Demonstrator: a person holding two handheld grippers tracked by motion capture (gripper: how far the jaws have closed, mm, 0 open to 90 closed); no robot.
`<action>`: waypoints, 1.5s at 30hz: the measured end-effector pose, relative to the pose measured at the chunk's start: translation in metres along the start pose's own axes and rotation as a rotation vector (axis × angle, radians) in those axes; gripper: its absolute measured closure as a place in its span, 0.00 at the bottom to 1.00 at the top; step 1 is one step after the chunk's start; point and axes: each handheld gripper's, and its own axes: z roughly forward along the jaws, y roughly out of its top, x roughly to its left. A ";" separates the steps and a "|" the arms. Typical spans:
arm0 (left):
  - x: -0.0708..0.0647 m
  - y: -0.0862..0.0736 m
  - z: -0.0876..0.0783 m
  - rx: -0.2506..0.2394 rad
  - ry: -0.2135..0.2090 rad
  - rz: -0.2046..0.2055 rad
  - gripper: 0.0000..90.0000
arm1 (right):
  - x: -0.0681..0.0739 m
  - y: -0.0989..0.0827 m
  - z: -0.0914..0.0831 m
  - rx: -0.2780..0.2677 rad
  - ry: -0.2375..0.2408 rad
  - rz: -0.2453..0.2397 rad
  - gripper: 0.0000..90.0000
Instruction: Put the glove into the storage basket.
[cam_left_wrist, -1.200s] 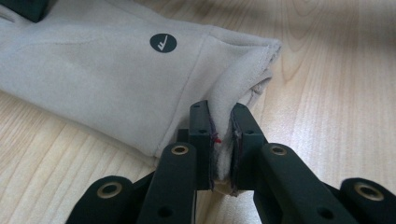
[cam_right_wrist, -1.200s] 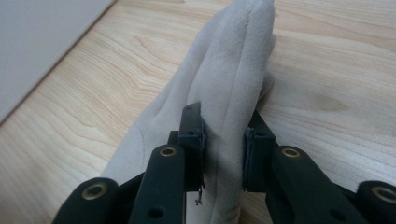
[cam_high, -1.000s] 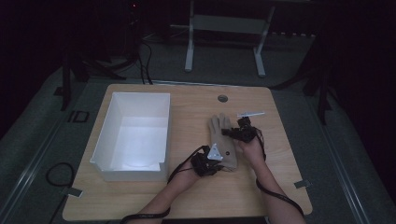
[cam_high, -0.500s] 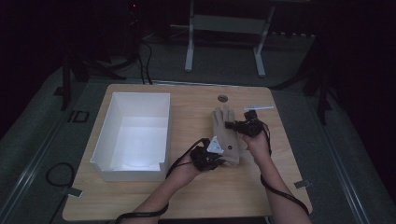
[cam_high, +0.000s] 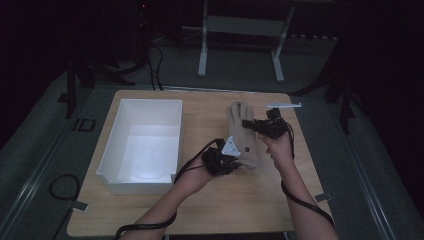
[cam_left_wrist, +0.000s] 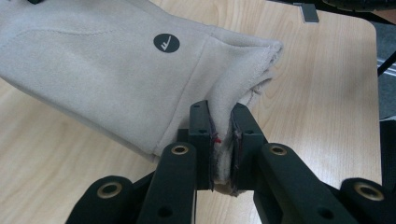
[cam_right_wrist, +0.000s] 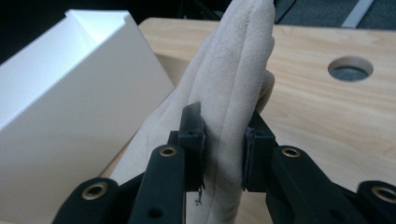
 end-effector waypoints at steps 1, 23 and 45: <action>0.001 0.001 -0.003 0.000 0.002 0.001 0.91 | 0.002 0.002 -0.001 -0.006 0.003 -0.004 0.82; 0.016 0.003 -0.055 -0.010 0.065 -0.008 0.91 | 0.037 0.040 0.006 -0.039 0.043 -0.035 0.82; 0.031 -0.022 -0.108 0.001 0.143 -0.038 0.91 | 0.091 0.075 0.038 -0.045 0.106 -0.076 0.82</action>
